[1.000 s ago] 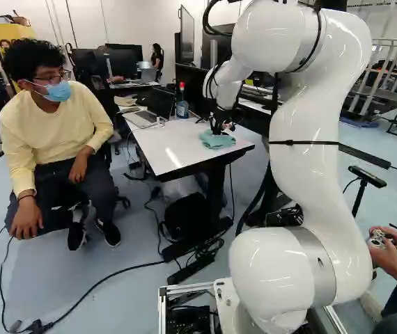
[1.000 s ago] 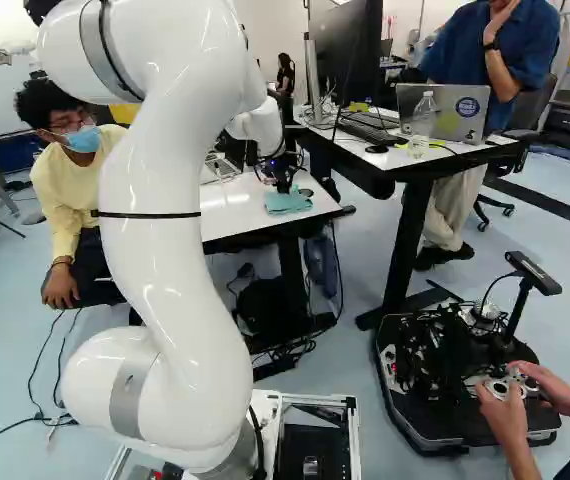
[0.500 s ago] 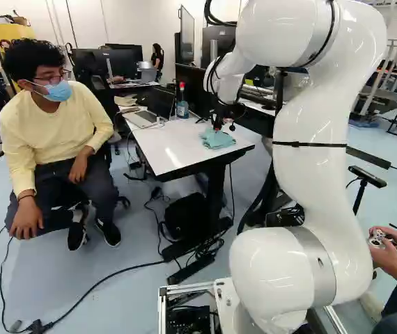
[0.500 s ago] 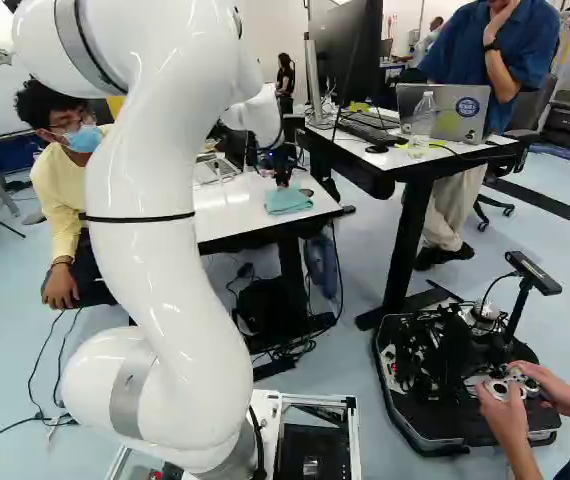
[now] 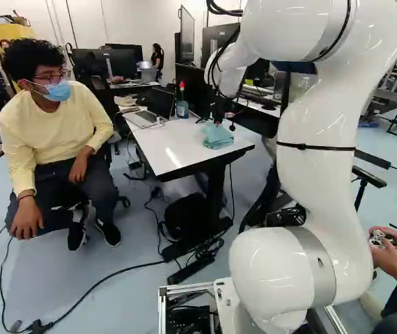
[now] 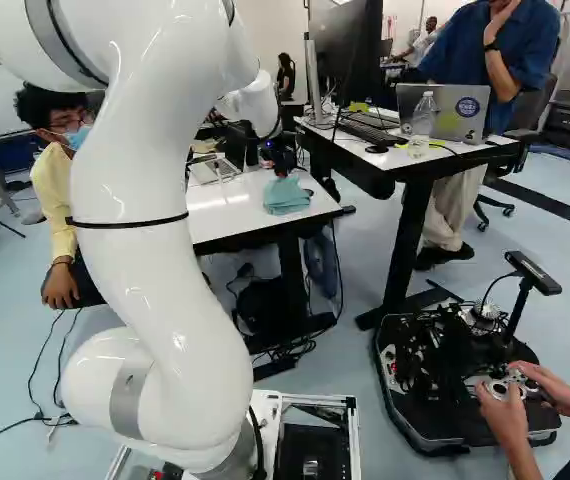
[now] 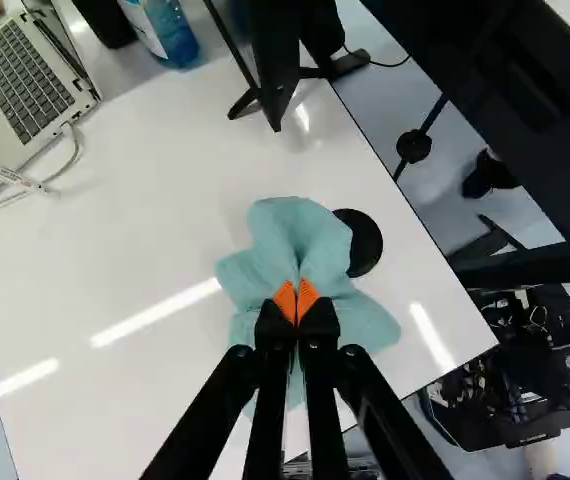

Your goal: Clean the table with the green towel

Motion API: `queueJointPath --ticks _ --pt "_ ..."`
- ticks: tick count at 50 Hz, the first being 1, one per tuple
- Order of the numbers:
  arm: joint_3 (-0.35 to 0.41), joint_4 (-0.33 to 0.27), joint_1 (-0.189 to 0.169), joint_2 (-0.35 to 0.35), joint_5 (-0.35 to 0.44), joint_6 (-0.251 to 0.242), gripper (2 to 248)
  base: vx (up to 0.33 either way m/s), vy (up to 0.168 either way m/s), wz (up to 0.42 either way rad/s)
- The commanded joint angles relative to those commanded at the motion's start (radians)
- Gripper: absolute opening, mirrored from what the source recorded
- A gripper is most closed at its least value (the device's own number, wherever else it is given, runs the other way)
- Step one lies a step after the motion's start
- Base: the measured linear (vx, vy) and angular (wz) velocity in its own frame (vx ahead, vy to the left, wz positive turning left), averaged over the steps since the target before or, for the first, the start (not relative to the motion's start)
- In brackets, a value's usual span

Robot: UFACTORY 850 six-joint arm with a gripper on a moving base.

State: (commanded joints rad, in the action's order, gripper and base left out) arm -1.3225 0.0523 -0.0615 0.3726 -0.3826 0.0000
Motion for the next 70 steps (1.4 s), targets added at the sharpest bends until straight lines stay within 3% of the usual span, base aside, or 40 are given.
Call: queueJointPath --ticks 70 --pt "-0.009 0.0 0.0 -0.14 0.0 0.0 25 0.0 0.0 0.0"
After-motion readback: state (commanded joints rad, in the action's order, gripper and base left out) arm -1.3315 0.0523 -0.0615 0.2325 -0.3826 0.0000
